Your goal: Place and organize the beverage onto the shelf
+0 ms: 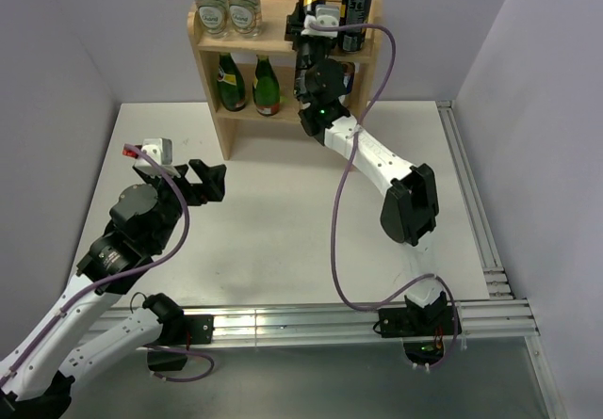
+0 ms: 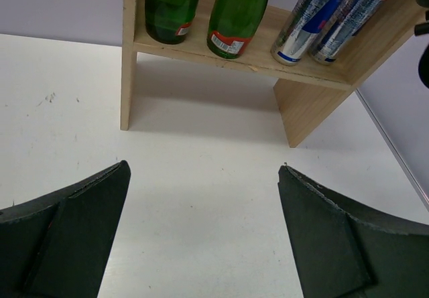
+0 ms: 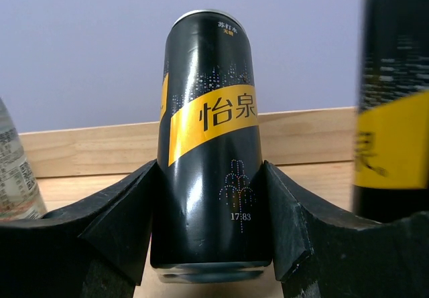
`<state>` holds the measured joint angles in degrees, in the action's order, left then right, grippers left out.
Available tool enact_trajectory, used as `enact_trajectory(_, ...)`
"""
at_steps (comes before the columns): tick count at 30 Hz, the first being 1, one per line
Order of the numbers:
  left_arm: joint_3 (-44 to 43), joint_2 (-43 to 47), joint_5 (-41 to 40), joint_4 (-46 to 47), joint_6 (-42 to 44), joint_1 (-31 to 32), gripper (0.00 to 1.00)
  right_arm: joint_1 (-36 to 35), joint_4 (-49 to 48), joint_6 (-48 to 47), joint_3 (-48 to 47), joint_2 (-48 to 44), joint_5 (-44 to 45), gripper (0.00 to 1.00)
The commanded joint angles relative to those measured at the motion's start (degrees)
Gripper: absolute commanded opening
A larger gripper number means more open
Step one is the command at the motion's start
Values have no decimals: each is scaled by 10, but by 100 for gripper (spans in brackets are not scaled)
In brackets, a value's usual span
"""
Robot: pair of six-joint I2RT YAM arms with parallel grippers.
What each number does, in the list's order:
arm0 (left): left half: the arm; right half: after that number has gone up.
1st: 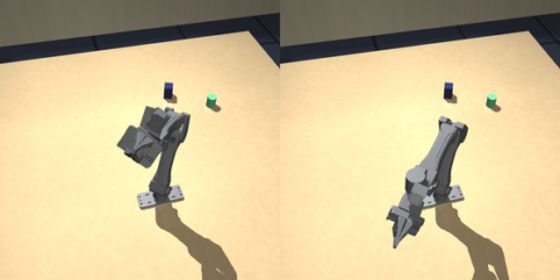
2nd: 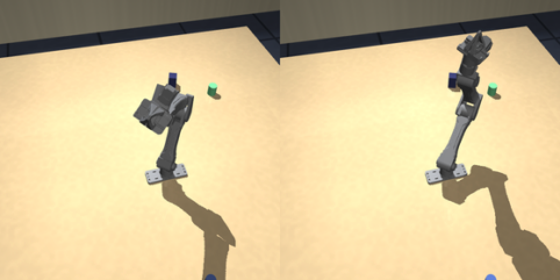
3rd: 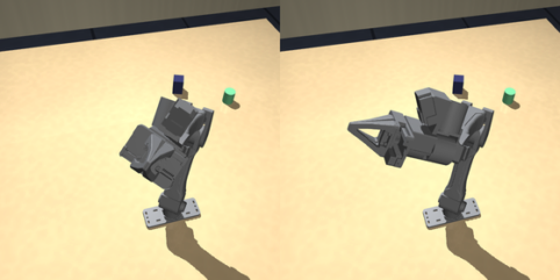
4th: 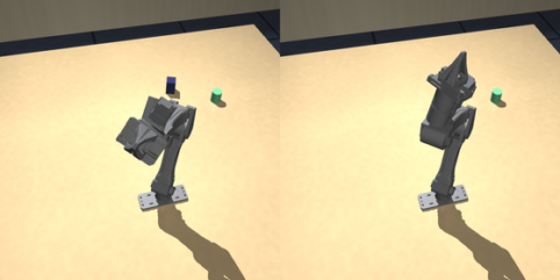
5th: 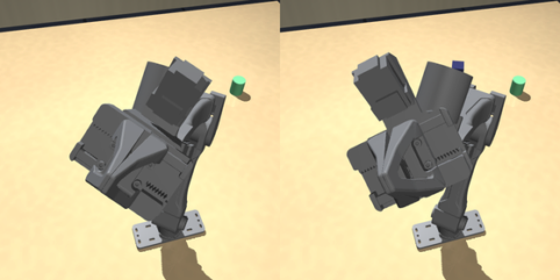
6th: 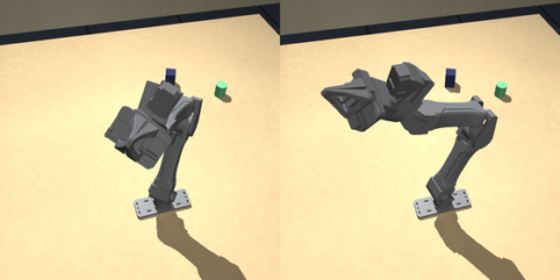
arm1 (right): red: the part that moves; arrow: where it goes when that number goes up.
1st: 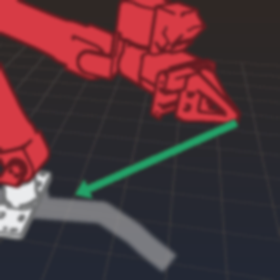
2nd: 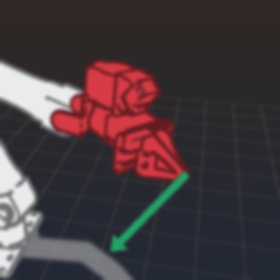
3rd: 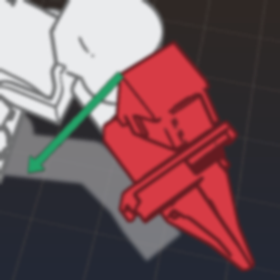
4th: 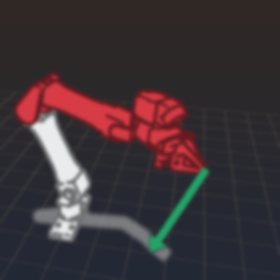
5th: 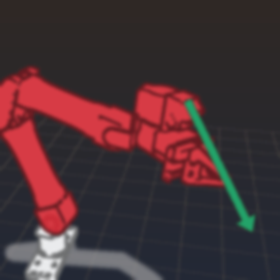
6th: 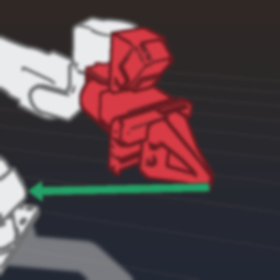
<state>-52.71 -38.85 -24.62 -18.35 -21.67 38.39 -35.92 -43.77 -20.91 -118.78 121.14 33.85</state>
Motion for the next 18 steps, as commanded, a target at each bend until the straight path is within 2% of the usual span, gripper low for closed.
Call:
enact_trajectory(1,1,0,18,23,11,-12,99,-4,-50,24,71,-34,24,0)
enact_trajectory(8,2,3,25,24,10,-23,99,-27,-99,19,173,-59,36,0)
enact_trajectory(18,6,11,26,22,12,-24,99,-36,-119,44,246,-55,50,0)
